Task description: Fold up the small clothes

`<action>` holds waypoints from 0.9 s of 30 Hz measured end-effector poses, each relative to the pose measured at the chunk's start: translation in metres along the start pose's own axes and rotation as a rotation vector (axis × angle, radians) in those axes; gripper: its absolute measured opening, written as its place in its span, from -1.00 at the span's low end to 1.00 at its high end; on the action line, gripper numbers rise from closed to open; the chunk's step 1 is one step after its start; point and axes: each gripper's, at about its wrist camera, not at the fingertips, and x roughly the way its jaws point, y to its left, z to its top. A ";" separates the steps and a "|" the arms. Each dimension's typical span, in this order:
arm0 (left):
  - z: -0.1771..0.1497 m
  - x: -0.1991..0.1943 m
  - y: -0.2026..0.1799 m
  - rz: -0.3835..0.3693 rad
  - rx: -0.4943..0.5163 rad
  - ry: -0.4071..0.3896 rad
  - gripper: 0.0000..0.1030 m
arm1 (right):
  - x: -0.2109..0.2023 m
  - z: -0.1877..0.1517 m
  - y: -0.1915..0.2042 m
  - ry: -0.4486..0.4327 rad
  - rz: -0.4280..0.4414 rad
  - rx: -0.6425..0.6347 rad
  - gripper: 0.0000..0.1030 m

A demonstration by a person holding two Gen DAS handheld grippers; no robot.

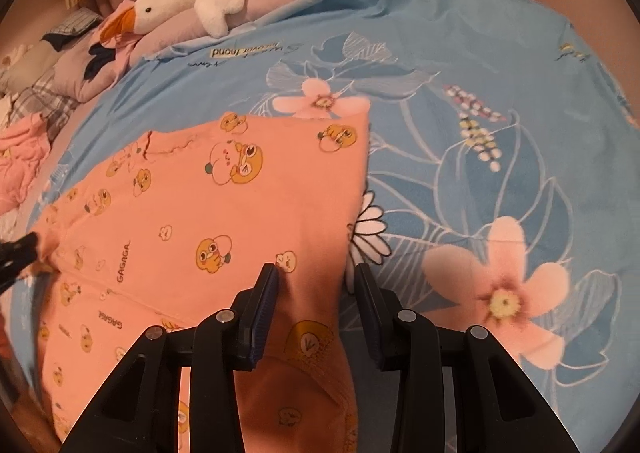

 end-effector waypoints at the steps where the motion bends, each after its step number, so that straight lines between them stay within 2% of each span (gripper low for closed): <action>1: 0.000 -0.006 0.003 -0.003 -0.002 -0.009 0.37 | -0.003 -0.001 0.000 -0.008 -0.006 -0.003 -0.26; 2: -0.001 -0.017 0.007 -0.002 0.000 -0.024 0.47 | -0.008 -0.002 0.001 -0.018 -0.012 -0.004 -0.23; 3: -0.001 -0.027 0.012 0.002 -0.001 -0.041 0.52 | -0.014 -0.002 0.001 -0.034 -0.015 0.001 -0.07; 5: -0.001 -0.043 0.022 0.011 -0.008 -0.070 0.78 | -0.028 -0.005 0.000 -0.071 -0.031 0.024 0.24; 6: 0.001 -0.052 0.030 0.012 -0.019 -0.087 0.80 | -0.034 -0.005 0.001 -0.088 -0.033 0.035 0.30; 9: 0.008 -0.073 0.060 0.023 -0.095 -0.129 0.83 | -0.058 -0.007 0.012 -0.127 -0.033 0.029 0.38; 12: 0.014 -0.089 0.084 0.091 -0.172 -0.172 0.82 | -0.080 -0.005 0.035 -0.167 -0.100 -0.047 0.41; 13: 0.016 -0.094 0.090 0.093 -0.183 -0.187 0.82 | -0.089 -0.004 0.042 -0.185 -0.109 -0.069 0.41; 16: 0.023 -0.105 0.105 0.063 -0.234 -0.214 0.83 | -0.110 0.005 0.057 -0.215 -0.044 -0.071 0.47; 18: 0.028 -0.110 0.120 0.052 -0.288 -0.232 0.84 | -0.124 0.010 0.065 -0.243 -0.002 -0.060 0.61; 22: 0.030 -0.106 0.145 0.057 -0.363 -0.224 0.84 | -0.149 0.015 0.081 -0.324 0.023 -0.033 0.69; 24: 0.031 -0.102 0.159 0.082 -0.391 -0.226 0.82 | -0.157 0.013 0.087 -0.358 0.040 -0.012 0.82; 27: 0.031 -0.096 0.184 0.093 -0.459 -0.231 0.79 | -0.158 0.007 0.094 -0.382 0.039 0.019 0.82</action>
